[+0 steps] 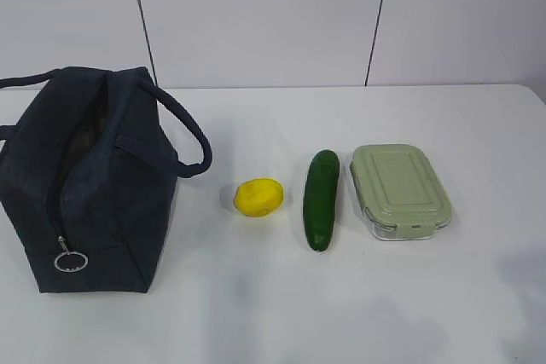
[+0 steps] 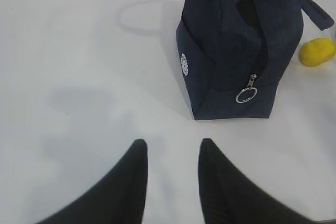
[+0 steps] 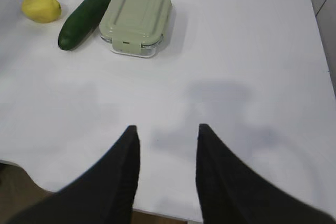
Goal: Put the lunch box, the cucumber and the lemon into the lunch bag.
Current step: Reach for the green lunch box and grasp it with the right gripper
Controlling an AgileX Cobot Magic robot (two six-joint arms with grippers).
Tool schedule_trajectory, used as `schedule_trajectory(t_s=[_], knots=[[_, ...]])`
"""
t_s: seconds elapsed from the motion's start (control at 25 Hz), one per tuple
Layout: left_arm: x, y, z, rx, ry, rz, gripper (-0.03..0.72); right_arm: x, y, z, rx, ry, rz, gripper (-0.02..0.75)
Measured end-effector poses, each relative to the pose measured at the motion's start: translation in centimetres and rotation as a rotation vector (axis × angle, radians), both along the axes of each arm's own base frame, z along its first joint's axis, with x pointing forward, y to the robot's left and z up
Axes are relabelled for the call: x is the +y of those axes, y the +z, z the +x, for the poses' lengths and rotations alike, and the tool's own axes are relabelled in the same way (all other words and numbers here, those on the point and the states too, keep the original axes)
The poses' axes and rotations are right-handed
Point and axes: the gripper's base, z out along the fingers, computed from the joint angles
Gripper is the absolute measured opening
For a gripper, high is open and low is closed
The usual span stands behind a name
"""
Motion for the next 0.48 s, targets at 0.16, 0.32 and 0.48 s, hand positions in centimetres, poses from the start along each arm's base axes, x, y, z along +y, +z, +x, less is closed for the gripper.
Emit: schedule_trajectory(t_s=[0.16, 0.32, 0.48], knots=[[0.0, 0.0, 0.0, 0.000, 0.000, 0.000, 0.235, 0.0, 0.0, 1.2, 0.083, 0.000, -0.001, 0.316], [0.0, 0.0, 0.0, 0.000, 0.000, 0.000, 0.235, 0.0, 0.1, 2.4, 0.141, -0.001, -0.002, 0.346], [0.0, 0.0, 0.0, 0.000, 0.000, 0.000, 0.235, 0.0, 0.5, 3.6, 0.149, -0.005, 0.000, 0.349]])
